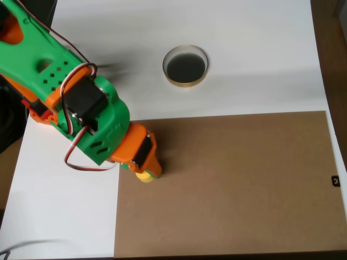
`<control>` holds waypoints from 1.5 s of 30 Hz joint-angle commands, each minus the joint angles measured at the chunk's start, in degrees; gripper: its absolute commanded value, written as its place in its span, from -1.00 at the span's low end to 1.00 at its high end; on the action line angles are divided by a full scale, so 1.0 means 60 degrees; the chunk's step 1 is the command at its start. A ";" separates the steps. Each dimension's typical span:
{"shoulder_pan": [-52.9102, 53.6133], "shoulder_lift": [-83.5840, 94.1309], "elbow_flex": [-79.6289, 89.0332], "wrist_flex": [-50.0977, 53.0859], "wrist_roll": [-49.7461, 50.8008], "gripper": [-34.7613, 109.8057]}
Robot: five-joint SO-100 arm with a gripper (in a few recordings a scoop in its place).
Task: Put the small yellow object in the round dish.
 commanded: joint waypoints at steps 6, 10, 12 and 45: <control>-0.1611 -0.0059 -0.1318 0.0674 -0.0293 -0.52; -0.2988 -0.0073 -0.1377 0.0835 -0.0044 -0.52; -0.3677 -0.0073 -0.1479 0.0981 0.0088 -0.52; -1.0254 -0.0483 -0.1509 0.0278 0.2461 -0.52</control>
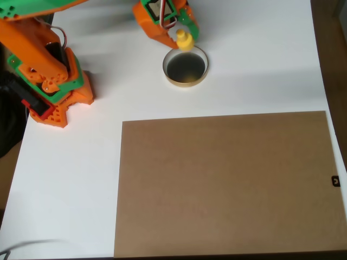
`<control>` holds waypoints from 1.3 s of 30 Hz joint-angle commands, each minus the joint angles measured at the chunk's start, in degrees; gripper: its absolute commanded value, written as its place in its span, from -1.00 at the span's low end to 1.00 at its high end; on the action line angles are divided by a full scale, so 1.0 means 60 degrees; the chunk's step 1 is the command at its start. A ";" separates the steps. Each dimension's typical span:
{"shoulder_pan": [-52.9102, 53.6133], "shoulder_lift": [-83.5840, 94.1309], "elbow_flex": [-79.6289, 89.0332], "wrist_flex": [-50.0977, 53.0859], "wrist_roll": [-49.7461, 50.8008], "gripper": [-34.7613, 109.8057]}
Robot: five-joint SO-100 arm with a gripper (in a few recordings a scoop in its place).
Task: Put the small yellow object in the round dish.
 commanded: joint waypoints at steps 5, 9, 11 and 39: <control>-0.0044 0.0161 0.1128 -0.1113 0.0117 -0.52; 0.0264 0.0190 0.1729 -0.1538 0.0088 -0.52; 0.0410 0.0249 0.1729 -0.1509 0.0044 -0.52; 0.0278 0.0469 0.1450 -0.0776 -0.0308 -0.34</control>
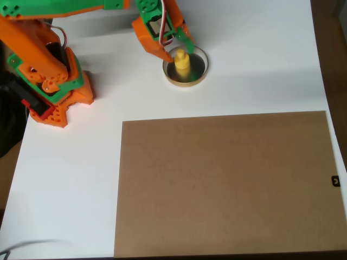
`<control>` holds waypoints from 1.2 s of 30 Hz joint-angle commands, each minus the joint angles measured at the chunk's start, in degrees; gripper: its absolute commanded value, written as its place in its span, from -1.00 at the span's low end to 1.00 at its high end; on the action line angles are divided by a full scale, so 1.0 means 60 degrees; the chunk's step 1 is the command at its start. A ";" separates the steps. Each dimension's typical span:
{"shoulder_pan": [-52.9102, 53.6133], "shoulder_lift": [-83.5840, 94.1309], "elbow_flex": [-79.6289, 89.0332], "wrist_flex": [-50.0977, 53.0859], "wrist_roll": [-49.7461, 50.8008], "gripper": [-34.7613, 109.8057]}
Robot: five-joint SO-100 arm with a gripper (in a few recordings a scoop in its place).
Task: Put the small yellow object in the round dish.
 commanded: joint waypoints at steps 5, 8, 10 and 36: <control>0.0850 0.0806 -0.1040 0.1099 -0.1113 -0.33; 0.1289 0.0894 -0.1567 0.1538 -0.1655 -0.32; 0.1626 0.0967 -0.1758 0.1714 -0.1934 -0.31; 1.0298 0.2593 0.0952 -0.0850 -0.3750 -0.31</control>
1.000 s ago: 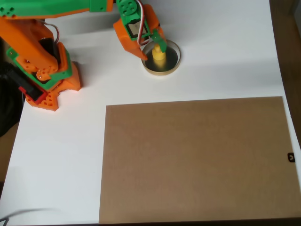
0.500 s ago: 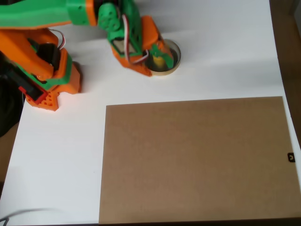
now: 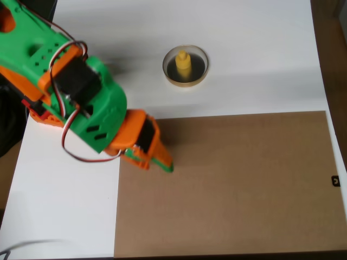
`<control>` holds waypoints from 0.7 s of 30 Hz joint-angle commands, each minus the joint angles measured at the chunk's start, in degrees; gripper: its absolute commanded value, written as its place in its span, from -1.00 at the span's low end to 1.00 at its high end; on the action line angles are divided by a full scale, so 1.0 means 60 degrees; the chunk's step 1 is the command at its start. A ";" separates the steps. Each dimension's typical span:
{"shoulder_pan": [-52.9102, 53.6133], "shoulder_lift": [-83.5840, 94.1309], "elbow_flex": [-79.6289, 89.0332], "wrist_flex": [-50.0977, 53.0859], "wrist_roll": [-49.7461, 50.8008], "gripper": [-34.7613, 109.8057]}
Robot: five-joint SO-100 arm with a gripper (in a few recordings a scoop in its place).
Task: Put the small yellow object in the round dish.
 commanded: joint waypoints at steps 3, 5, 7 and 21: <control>0.1172 0.0425 0.0483 -0.0732 0.0308 -0.32; 0.1494 0.0483 0.0674 -0.0981 0.0571 -0.32; 0.1772 0.0645 0.0923 -0.1304 0.0879 -0.31; 0.2622 0.6226 0.3911 -0.1699 0.2065 -0.31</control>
